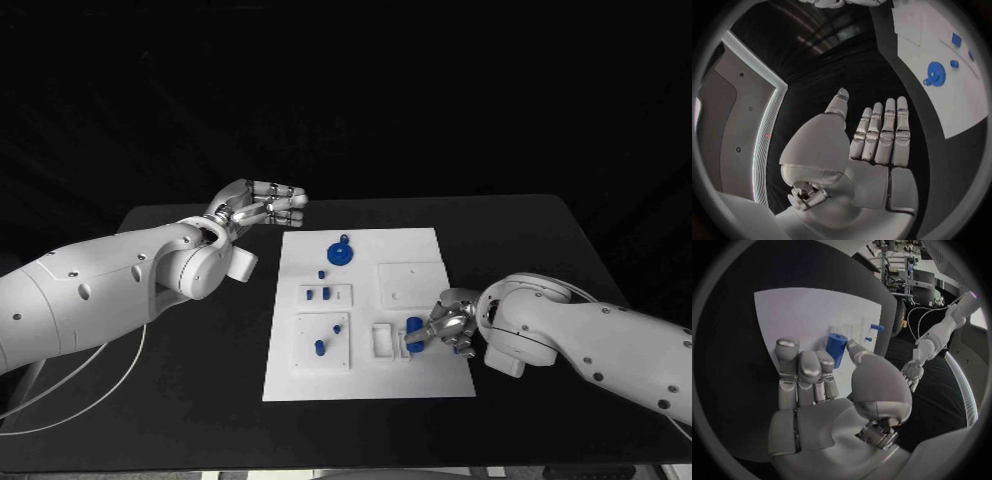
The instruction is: Assemble the parts on the task board
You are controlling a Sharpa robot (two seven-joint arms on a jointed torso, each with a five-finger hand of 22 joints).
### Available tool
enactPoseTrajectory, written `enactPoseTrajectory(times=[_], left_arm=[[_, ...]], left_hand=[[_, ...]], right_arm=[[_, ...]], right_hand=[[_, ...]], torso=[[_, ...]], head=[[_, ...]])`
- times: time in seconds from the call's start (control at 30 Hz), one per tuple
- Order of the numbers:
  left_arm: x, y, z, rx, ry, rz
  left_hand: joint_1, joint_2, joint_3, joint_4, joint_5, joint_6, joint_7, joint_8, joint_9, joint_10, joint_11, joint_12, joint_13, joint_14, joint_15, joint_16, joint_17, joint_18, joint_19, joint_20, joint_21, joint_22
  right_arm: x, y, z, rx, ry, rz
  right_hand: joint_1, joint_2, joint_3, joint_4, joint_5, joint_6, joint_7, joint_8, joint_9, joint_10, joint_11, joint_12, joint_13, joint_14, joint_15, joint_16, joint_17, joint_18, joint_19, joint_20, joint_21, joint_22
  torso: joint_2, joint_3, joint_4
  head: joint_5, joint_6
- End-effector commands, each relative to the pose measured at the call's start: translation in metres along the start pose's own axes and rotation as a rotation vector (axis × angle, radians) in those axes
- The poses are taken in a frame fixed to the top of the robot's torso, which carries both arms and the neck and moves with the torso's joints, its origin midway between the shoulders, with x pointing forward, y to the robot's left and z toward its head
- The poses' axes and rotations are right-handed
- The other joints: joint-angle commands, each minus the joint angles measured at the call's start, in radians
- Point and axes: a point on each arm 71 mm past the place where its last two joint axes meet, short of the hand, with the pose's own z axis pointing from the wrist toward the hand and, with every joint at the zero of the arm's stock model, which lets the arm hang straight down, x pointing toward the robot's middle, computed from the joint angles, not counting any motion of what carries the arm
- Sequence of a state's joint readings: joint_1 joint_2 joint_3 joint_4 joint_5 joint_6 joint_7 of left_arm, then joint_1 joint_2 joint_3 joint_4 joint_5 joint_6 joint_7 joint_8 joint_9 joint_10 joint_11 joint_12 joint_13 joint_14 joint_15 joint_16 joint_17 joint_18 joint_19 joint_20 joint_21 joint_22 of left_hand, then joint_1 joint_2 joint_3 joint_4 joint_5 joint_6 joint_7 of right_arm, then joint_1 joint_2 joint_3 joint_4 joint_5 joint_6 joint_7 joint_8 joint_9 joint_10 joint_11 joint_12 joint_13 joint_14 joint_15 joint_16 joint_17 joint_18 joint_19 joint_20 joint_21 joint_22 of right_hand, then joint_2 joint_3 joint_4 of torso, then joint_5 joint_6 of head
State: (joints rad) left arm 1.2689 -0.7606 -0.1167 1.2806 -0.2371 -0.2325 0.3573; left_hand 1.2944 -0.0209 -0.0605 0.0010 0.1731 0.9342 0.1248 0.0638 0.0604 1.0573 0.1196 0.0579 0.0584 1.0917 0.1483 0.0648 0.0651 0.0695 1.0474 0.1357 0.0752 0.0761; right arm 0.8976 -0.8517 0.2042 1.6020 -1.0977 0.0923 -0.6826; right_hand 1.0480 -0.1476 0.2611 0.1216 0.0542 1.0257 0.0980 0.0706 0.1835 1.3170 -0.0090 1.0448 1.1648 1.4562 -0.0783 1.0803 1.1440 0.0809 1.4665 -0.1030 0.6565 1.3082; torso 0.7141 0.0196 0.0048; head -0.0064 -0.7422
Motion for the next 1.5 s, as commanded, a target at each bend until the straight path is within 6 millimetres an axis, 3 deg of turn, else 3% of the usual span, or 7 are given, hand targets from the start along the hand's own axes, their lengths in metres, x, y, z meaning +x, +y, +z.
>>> enactPoseTrajectory(times=[0.03, 0.37, 0.43, 0.53, 0.63, 0.8, 1.5], left_arm=[[0.003, -0.001, 0.001, 0.007, 0.017, -0.013], [0.005, -0.001, 0.001, 0.006, 0.021, -0.015], [0.005, -0.001, 0.001, 0.005, 0.022, -0.015], [0.005, -0.001, 0.001, 0.004, 0.023, -0.015], [0.005, -0.001, 0.001, 0.004, 0.023, -0.015], [0.006, -0.001, 0.001, 0.002, 0.023, -0.015], [0.003, 0.0, 0.003, -0.005, 0.017, -0.012]], left_hand=[[-0.011, 0.003, -0.001, 0.008, -0.004, 0.006, 0.002, -0.003, 0.0, -0.001, -0.005, 0.001, 0.0, 0.004, -0.002, -0.004, -0.001, 0.02, 0.007, 0.0, 0.003, 0.0], [-0.017, 0.003, -0.001, 0.015, -0.004, 0.003, 0.005, -0.003, 0.0, -0.002, -0.003, 0.001, 0.0, 0.004, -0.002, -0.004, 0.0, 0.02, 0.006, 0.0, 0.003, 0.0], [-0.017, 0.003, -0.001, 0.015, -0.004, 0.003, 0.005, -0.003, 0.0, -0.002, -0.003, 0.001, 0.0, 0.004, -0.002, -0.004, 0.0, 0.02, 0.006, 0.0, 0.003, 0.0], [-0.017, 0.003, -0.001, 0.015, -0.004, 0.003, 0.005, -0.003, 0.0, -0.002, -0.003, 0.001, 0.0, 0.004, -0.002, -0.004, 0.0, 0.02, 0.006, 0.0, 0.003, 0.0], [-0.016, 0.002, 0.001, 0.016, -0.003, 0.002, 0.006, -0.003, 0.0, -0.002, -0.002, 0.001, 0.0, 0.005, -0.002, -0.004, 0.0, 0.019, 0.006, 0.0, 0.003, 0.0], [-0.015, 0.003, 0.001, 0.015, -0.003, 0.002, 0.006, -0.003, 0.0, -0.002, -0.001, 0.001, 0.0, 0.004, -0.002, -0.004, -0.001, 0.019, 0.006, -0.001, 0.003, 0.0], [-0.013, 0.001, 0.003, 0.014, -0.002, 0.001, 0.007, -0.003, 0.0, -0.003, 0.0, 0.001, 0.0, 0.003, -0.002, -0.004, 0.0, 0.019, 0.006, 0.0, 0.002, 0.0]], right_arm=[[0.008, -0.01, 0.007, 0.068, 0.001, -0.026], [0.014, -0.011, 0.013, 0.08, 0.02, -0.025], [0.015, -0.012, 0.014, 0.085, 0.02, -0.024], [0.015, -0.013, 0.015, 0.09, 0.02, -0.022], [0.015, -0.014, 0.016, 0.093, 0.017, -0.02], [0.014, -0.016, 0.015, 0.095, 0.003, 0.0], [-0.003, -0.004, -0.014, 0.035, -0.039, 0.067]], right_hand=[[0.004, 0.004, 0.003, 0.001, -0.004, -0.004, -0.001, -0.007, -0.066, -0.003, 0.002, 0.0, 0.002, 0.002, 0.003, 0.0, 0.002, 0.017, 0.048, 0.006, -0.002, 0.013], [0.001, 0.044, 0.011, -0.062, -0.002, 0.001, -0.001, -0.006, -0.064, -0.003, 0.002, 0.002, 0.004, 0.003, 0.004, 0.001, 0.004, 0.017, 0.049, 0.008, -0.008, 0.021], [-0.004, 0.066, 0.006, -0.096, -0.003, 0.004, -0.001, -0.007, -0.063, -0.003, 0.002, 0.002, 0.004, 0.003, 0.004, 0.001, 0.004, 0.016, 0.049, 0.007, -0.009, 0.024], [0.003, 0.073, 0.022, -0.111, -0.003, 0.008, -0.002, -0.006, -0.063, -0.003, 0.001, 0.001, 0.003, 0.003, 0.003, 0.001, 0.004, 0.016, 0.049, 0.007, -0.009, 0.025], [-0.004, 0.1, 0.032, -0.161, -0.001, 0.017, -0.003, -0.007, -0.063, -0.002, 0.001, 0.004, 0.004, 0.003, 0.003, 0.002, 0.005, 0.014, 0.05, 0.007, -0.008, 0.029], [-0.023, 0.127, 0.047, -0.205, 0.003, 0.043, -0.01, -0.007, -0.063, -0.001, -0.005, -0.001, -0.002, 0.002, -0.001, -0.002, 0.0, 0.009, 0.05, 0.004, -0.016, 0.031], [-0.04, 0.126, 0.055, -0.206, 0.008, 0.1, -0.029, -0.007, -0.06, 0.008, -0.017, -0.003, -0.007, 0.003, -0.01, -0.006, -0.004, -0.002, 0.051, -0.006, -0.018, 0.034]], torso=[[0.0, 0.0004, -0.0005], [0.0, -0.0001, -0.0005], [0.0, -0.0002, -0.0005], [0.0, -0.0001, -0.0003], [0.0, -0.0001, -0.0006], [0.0, -0.0002, -0.0001], [0.0, -0.0014, -0.0009]], head=[[0.002, -0.001], [0.004, -0.004], [0.005, -0.004], [0.007, -0.004], [0.007, -0.004], [0.009, -0.006], [0.019, -0.003]])
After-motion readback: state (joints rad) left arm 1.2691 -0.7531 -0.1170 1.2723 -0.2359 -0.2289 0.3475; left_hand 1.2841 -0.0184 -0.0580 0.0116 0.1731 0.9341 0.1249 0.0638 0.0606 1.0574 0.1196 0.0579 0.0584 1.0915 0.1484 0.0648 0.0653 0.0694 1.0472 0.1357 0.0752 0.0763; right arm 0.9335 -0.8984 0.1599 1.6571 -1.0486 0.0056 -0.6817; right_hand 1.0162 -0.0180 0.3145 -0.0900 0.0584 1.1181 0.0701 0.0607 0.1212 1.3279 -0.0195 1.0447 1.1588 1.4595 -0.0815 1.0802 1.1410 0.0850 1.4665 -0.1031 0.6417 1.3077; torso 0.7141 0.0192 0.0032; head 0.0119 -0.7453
